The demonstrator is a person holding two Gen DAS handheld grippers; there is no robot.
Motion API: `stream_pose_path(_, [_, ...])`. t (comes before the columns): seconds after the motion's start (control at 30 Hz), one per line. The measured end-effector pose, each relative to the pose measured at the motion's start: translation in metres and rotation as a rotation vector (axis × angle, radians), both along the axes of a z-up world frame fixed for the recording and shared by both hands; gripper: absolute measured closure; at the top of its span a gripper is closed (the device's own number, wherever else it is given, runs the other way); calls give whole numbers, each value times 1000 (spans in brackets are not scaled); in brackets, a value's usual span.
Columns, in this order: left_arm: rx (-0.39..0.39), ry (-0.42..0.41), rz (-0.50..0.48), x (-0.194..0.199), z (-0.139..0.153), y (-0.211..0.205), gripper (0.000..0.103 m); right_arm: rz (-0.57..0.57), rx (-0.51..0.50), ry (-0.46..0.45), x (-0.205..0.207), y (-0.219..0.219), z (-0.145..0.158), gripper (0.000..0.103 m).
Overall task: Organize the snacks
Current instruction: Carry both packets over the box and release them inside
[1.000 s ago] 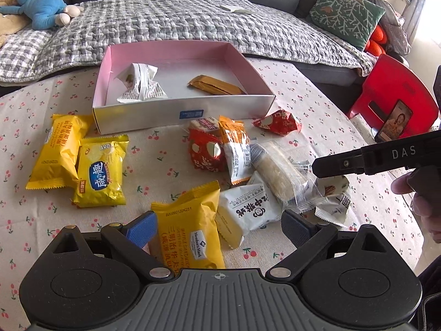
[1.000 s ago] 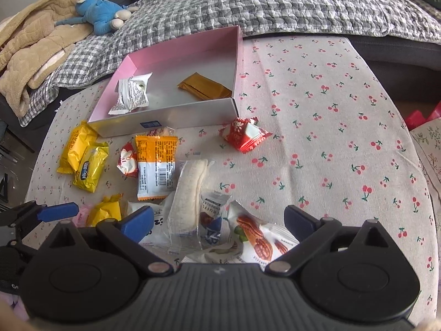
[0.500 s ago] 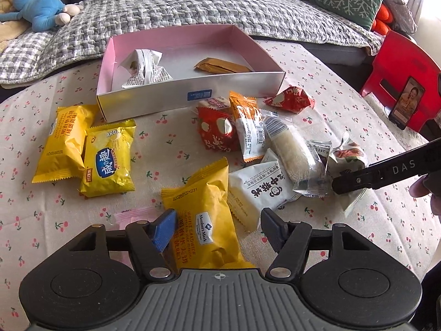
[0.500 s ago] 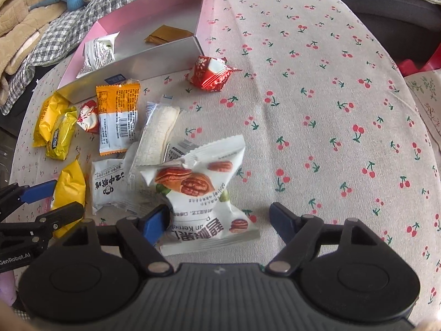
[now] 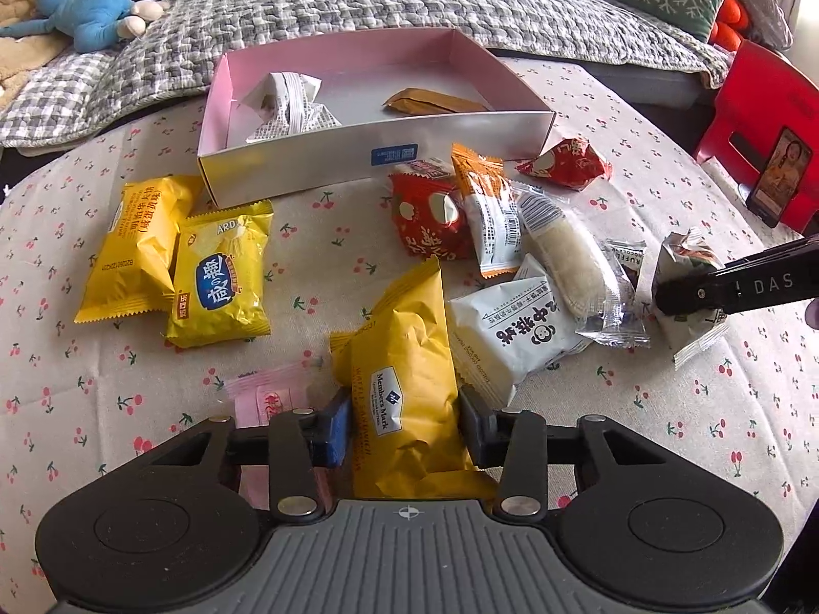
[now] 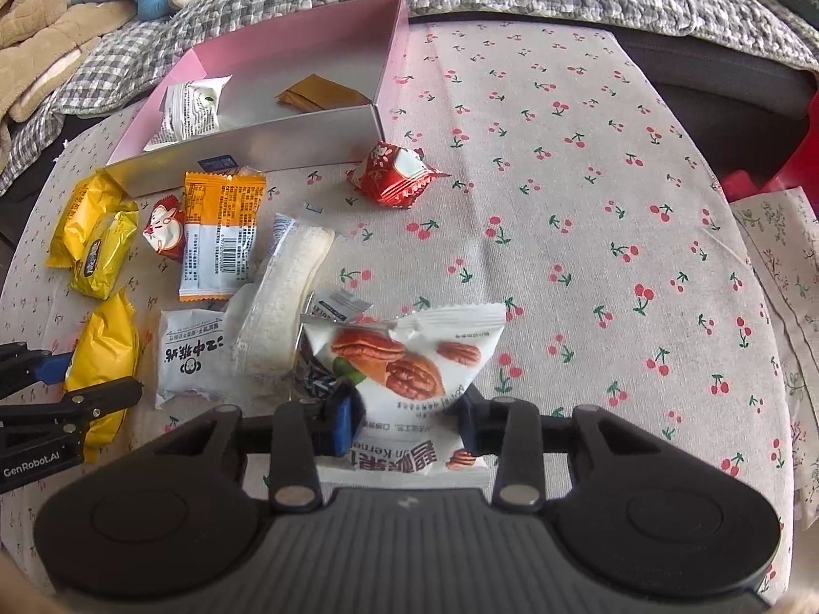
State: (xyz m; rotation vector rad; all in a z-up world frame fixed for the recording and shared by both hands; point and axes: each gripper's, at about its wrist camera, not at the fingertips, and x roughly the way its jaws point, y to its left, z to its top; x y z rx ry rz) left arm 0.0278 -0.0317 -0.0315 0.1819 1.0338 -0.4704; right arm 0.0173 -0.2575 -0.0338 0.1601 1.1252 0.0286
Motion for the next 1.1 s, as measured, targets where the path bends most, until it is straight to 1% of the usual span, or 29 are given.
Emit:
stream_pose_path(0.4, [-58,-38,-14,-5,18,-2,66,-14,7,-79,0,-1,17,68])
stream_pose_path(0.6, [-88,-58,-8,-3,28,0,66,-2,41,-116,2,1,29,68])
stream_pose_path(0.83, [-121,-97,31,5,40,8,66,17,123,-158,13,8,39,68])
stream_pose_path(1.03, [-143,-135,83,20,51,13,66,45,151,-206,31,18,51,68])
stream_pose_path(1.1, [-159,-135,97,29,54,12,66,53,158,-236,40,20,55,68])
